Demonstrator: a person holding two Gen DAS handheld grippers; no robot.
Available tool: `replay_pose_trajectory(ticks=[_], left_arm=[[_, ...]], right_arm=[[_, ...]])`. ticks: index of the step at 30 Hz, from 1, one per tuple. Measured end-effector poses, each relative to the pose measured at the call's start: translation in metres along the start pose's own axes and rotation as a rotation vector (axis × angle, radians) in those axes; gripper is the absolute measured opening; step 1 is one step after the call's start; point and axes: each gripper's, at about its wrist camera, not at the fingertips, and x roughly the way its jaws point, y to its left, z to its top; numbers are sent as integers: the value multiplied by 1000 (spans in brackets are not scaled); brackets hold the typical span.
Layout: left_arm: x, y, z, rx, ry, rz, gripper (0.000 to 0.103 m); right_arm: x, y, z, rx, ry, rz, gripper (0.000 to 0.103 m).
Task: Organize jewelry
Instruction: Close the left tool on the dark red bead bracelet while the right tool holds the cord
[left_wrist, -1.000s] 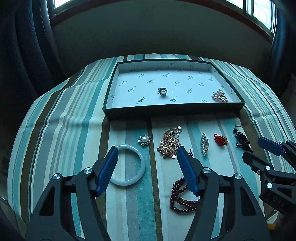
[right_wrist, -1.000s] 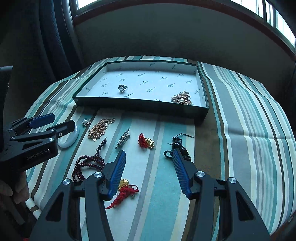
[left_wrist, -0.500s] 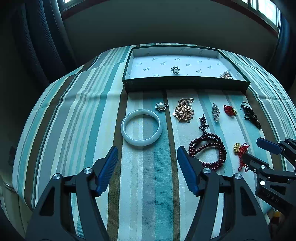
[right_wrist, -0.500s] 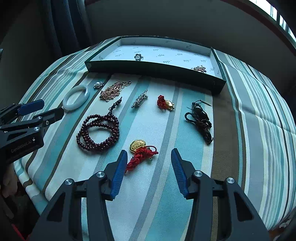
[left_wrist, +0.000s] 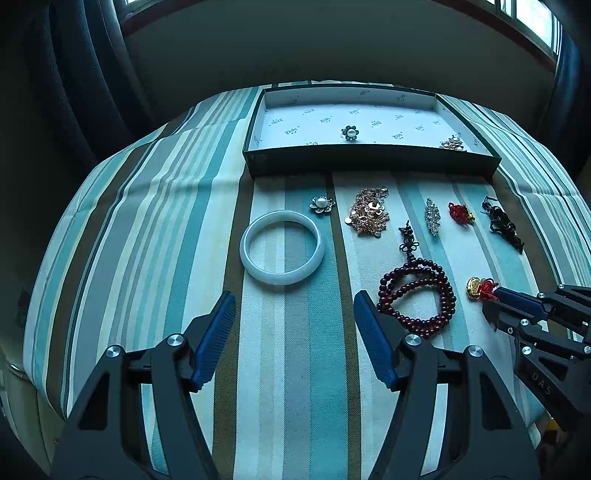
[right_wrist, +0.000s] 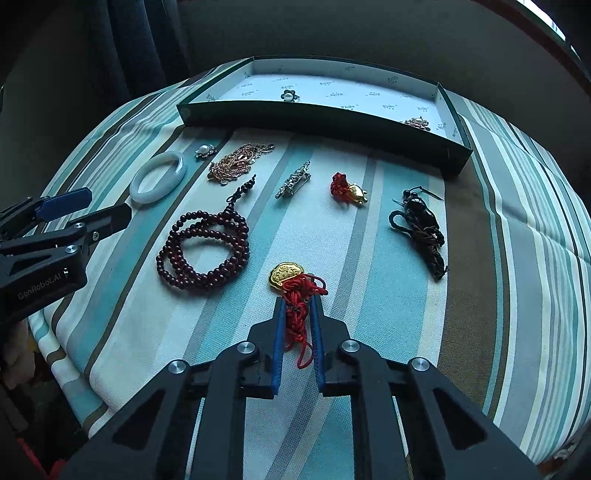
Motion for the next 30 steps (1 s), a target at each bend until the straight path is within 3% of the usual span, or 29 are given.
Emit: replay_pose_trajectory(ticks=[13,17,30], left_arm=[[3,-29,3,62,8,-52,66],[4,-46,5,101,-1,-74,72],[34,-76,4,117,67,-175,76]], right_arm=[[-17,-25,7,13,-47,-83,10],[-21,-33,5,15,-57,-110,10],[-22,-52,0,71,-61,-104,10]])
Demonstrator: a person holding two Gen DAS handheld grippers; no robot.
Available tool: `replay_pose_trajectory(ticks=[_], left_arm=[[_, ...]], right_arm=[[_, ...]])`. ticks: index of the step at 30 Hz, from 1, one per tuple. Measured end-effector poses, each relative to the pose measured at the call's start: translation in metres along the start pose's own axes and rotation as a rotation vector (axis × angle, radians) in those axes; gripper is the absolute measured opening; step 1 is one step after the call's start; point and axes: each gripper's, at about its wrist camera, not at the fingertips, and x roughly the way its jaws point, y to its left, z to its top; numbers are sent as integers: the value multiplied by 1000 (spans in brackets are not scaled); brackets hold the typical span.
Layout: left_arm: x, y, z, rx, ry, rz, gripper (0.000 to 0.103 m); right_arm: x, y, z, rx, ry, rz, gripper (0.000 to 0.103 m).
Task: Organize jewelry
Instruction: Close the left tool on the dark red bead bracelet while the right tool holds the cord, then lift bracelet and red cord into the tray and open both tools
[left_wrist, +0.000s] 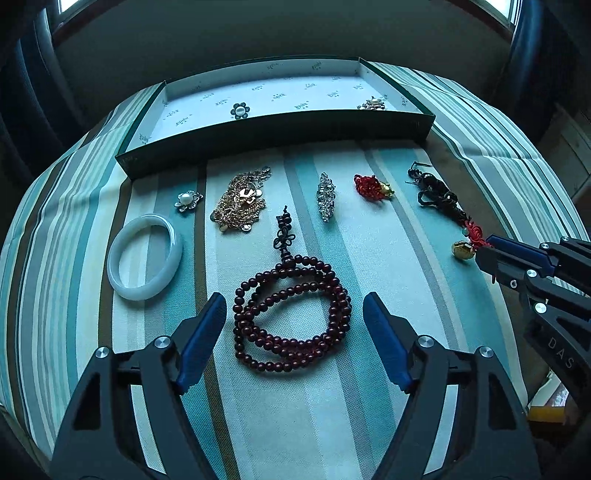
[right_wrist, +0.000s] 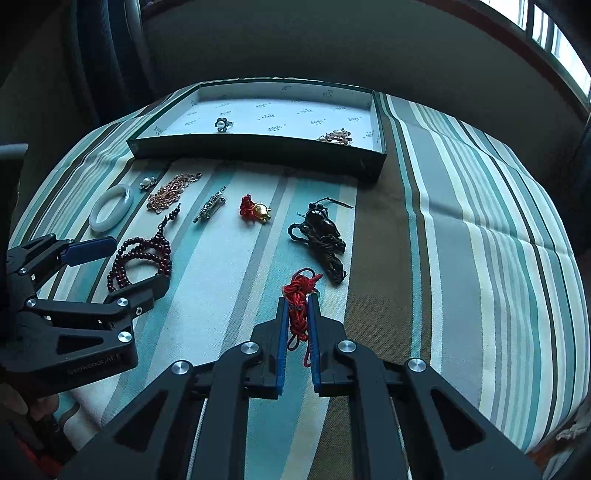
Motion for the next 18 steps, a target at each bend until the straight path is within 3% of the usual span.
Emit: replay_pose_trajectory(ticks=[7,18], left_arm=[[4,2,-2,3,11,-2,75],[-3,5,-4,52,-16,-43,21]], right_arm=[[3,-1,0,6,8,3,10],[7,-2,-1,10,19,7,10]])
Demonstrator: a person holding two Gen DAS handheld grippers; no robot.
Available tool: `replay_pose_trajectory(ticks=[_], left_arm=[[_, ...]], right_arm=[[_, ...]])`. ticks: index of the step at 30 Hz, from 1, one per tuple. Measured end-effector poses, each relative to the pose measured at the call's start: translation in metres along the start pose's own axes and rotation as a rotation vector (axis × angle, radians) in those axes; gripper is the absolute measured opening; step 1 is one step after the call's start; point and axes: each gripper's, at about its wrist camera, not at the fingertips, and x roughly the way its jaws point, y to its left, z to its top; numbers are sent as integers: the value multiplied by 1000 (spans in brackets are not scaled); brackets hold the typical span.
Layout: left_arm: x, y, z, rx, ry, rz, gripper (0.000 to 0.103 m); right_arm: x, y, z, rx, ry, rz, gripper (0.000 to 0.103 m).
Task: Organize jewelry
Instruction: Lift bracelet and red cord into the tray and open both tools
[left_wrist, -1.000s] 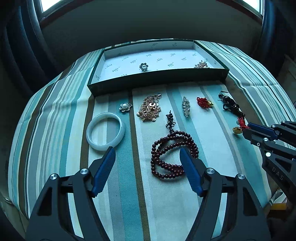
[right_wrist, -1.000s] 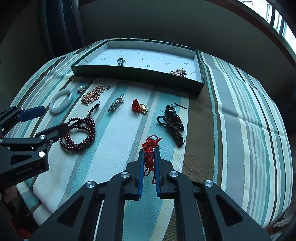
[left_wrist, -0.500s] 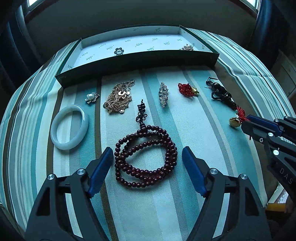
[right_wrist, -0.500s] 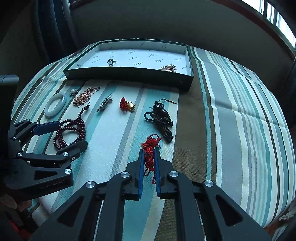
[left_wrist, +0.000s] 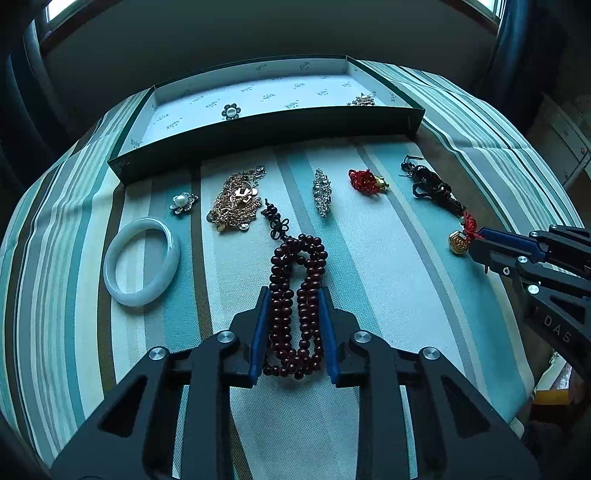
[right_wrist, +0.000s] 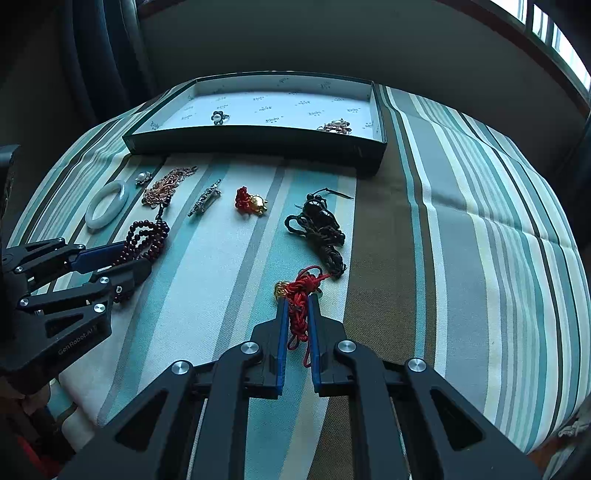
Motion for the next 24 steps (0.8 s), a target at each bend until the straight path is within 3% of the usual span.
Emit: replay_pose_trajectory(ticks=[3,4,16,24], left_arm=[[0,-2,-1,19,-8,12,21],[-1,-4,-1,27,-10,17,14],[-28,2,7,31,-79,55,13],[-42,15,30,21,-138,73,13]], right_arm=[[0,1,-1,-1,-1,2,10],[0,1,-1,-3,-2,3,10],[-15,-2,5,12,-48,30,10],[-31,5,31,7,-117,68,10]])
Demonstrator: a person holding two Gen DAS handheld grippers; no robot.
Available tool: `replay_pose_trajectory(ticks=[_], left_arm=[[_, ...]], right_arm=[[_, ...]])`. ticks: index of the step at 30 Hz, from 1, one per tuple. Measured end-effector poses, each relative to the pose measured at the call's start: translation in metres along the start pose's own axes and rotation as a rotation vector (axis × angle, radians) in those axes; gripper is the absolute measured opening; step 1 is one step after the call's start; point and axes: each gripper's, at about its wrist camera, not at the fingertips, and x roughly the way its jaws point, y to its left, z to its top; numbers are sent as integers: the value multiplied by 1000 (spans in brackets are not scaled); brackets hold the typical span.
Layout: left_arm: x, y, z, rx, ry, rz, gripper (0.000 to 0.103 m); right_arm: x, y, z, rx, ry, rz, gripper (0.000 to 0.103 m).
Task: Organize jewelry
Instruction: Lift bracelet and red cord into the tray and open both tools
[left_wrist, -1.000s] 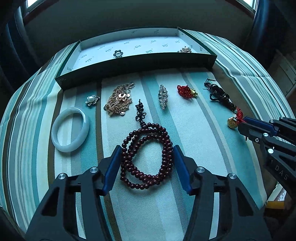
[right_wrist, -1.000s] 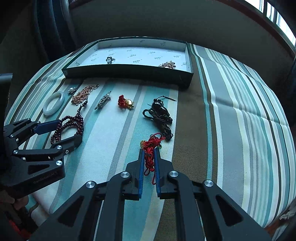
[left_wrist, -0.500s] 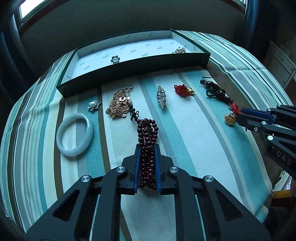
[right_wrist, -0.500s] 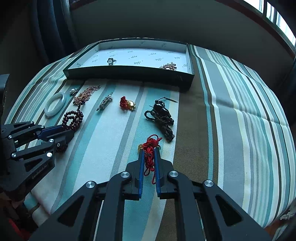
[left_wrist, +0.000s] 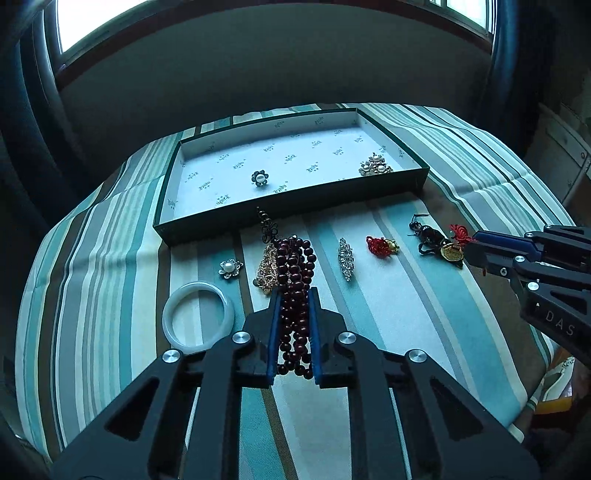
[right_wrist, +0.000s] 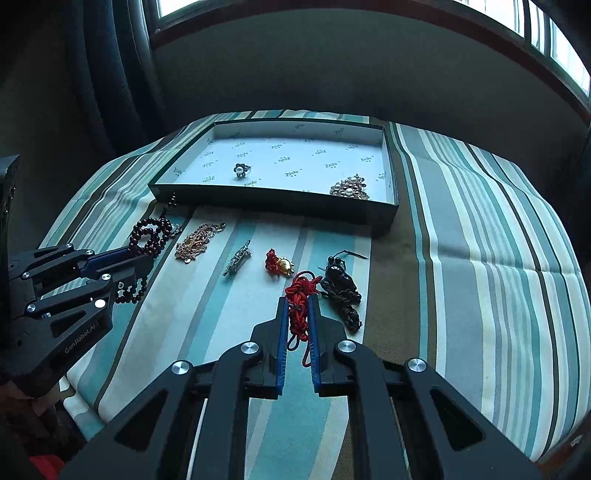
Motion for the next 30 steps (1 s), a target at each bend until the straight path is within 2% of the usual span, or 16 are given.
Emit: replay_pose_trajectory(ticks=[8,17,22,30], left_arm=[[10,24,37,-18,-55,44,13],[47,54,94,-47,-112,89,13],[84,63,110,-45,-95,95,13],[127,74,105,-50,-19,94,14]], right_arm=[[7,2,45,-16,-76,21,10],[40,1,109,-24,-146,33,10],[75,1,127,-17,-128,39,10],[121,5,124,-21,-51,41,10]])
